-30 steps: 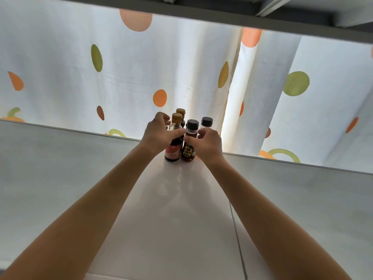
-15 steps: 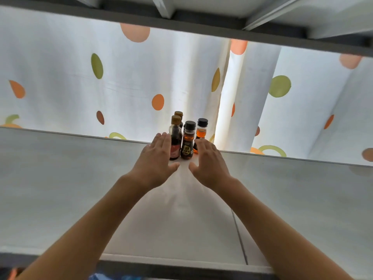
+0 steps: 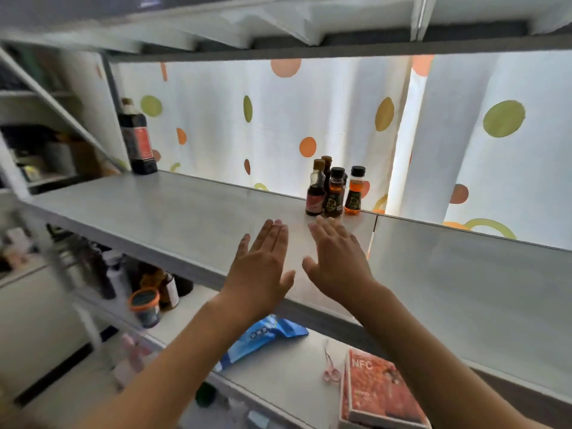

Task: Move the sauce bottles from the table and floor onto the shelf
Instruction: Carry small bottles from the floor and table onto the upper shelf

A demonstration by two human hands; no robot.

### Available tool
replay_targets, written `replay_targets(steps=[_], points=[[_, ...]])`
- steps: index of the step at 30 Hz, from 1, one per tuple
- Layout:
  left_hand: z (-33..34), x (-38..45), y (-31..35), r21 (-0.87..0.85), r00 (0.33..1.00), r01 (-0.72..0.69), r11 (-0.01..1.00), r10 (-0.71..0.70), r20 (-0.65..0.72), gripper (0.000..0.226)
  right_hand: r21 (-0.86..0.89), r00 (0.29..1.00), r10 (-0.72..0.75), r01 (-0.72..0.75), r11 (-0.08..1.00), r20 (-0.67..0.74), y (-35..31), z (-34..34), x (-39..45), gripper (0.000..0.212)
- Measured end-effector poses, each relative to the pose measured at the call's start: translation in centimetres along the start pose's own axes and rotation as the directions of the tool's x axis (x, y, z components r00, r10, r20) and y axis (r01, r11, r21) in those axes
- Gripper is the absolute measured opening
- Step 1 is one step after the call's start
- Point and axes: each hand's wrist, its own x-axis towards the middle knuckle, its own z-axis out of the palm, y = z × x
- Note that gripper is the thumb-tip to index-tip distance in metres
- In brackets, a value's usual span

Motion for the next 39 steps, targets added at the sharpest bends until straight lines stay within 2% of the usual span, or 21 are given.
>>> replay_targets(steps=[3, 7, 13, 17, 20, 27, 30, 33, 39], points=[[-0.8, -3.5, 0.3, 0.0, 0.995, 0.093, 0.996, -0.093, 0.024, 0.078, -0.012, 0.993, -0.115, 0.115, 0.993, 0.01, -1.1, -0.2, -2.3, 0.058], [-1.7, -8.4, -0.5, 0.049, 0.978, 0.211, 0.976, -0.211, -0.009, 0.08, 0.061, 0.968, -0.248, 0.247, 0.967, 0.022, -4.0, 0.6, -5.2, 0.058], [-4.3, -17.2, -2.9, 0.029, 0.881, 0.472, 0.881, -0.473, 0.014, 0.084, 0.076, 0.876, -0.463, 0.457, 0.886, 0.137, -9.9, 2.0, -8.7, 0.061], [-5.7, -23.5, -4.9, 0.044, 0.833, 0.551, 0.833, -0.552, 0.029, 0.081, 0.134, 0.808, -0.577, 0.562, 0.816, 0.122, -15.3, 3.3, -11.6, 0.06], [-6.4, -29.1, -6.6, 0.028, 0.785, 0.619, 0.785, -0.619, -0.011, 0.078, 0.22, 0.747, -0.659, 0.631, 0.744, 0.088, -20.0, 4.8, -14.4, 0.058], [-8.0, -47.4, -10.4, -0.042, 0.612, 0.785, 0.618, -0.785, -0.099, 0.076, 0.41, 0.517, -0.846, 0.748, 0.522, 0.132, -34.2, 8.1, -25.6, 0.058], [-9.7, -55.9, -11.2, 0.073, 0.498, 0.867, 0.493, -0.851, -0.166, 0.067, 0.447, 0.414, -0.901, 0.786, 0.427, 0.131, -40.5, 8.3, -31.1, 0.06], [-12.0, -64.5, -11.2, 0.156, 0.35, 0.932, 0.328, -0.924, -0.152, 0.064, 0.475, 0.301, -0.947, 0.821, 0.315, 0.108, -46.9, 7.9, -36.8, 0.062], [-15.4, -79.2, -8.9, 0.122, 0.161, 0.983, 0.139, -0.967, -0.197, 0.065, 0.548, 0.088, -0.996, 0.832, 0.092, 0.034, -57.5, 6.6, -49.1, 0.063]])
